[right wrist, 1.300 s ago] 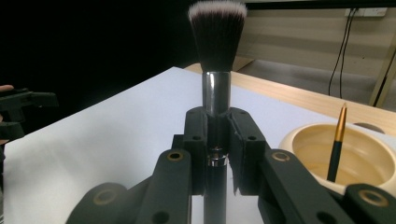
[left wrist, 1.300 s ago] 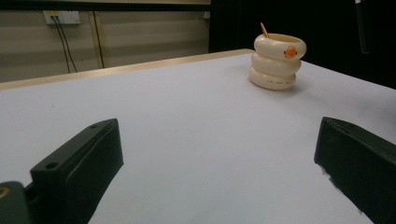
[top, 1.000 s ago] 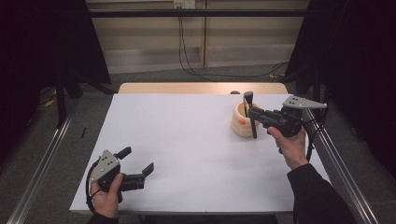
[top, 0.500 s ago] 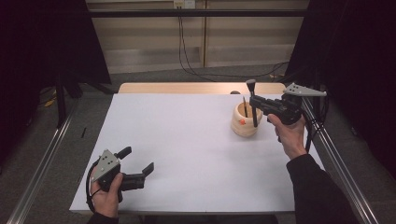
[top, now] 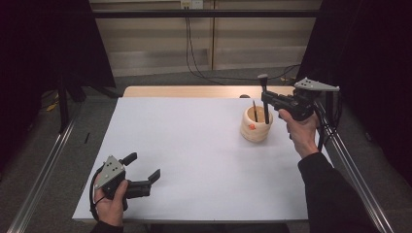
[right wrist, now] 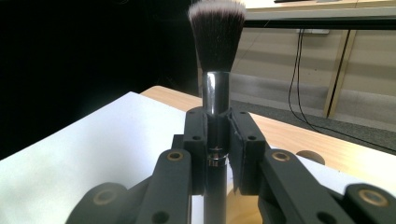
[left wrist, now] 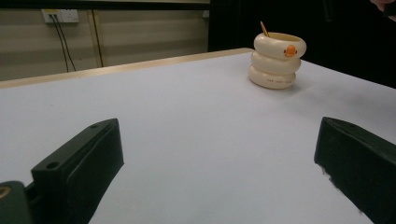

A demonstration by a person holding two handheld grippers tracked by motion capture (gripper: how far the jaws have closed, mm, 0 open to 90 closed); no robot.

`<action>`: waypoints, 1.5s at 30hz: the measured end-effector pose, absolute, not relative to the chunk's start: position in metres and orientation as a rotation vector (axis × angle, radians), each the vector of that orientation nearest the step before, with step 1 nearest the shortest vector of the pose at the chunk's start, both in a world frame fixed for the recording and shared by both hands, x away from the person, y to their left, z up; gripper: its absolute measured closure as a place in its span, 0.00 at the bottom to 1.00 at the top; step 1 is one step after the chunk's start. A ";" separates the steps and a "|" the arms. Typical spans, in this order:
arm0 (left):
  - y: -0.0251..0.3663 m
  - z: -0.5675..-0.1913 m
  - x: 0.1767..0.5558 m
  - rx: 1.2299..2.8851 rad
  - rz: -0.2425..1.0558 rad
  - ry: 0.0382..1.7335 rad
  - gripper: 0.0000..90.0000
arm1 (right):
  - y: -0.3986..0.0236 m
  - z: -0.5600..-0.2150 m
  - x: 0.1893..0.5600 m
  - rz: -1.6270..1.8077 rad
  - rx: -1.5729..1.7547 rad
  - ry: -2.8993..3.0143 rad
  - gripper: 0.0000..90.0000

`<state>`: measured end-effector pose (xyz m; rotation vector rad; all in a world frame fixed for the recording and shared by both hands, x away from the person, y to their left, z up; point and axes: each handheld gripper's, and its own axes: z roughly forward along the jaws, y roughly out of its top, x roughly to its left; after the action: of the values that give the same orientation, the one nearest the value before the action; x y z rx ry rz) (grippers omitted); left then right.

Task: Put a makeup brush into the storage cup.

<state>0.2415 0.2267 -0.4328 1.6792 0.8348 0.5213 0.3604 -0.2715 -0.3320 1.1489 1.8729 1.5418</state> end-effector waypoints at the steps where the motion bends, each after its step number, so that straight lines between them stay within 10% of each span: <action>1: 0.227 -0.433 0.242 1.679 0.522 0.833 0.01 | -0.271 -0.331 0.361 1.542 1.145 1.873 0.87; 45: 0.229 -0.433 0.242 1.677 0.518 0.833 0.01 | -0.265 -0.377 0.419 1.455 1.290 1.881 0.87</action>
<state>0.2416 0.2290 -0.4332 1.6766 0.8331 0.5176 0.4185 -0.2654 -0.3768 1.2900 1.8810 1.4547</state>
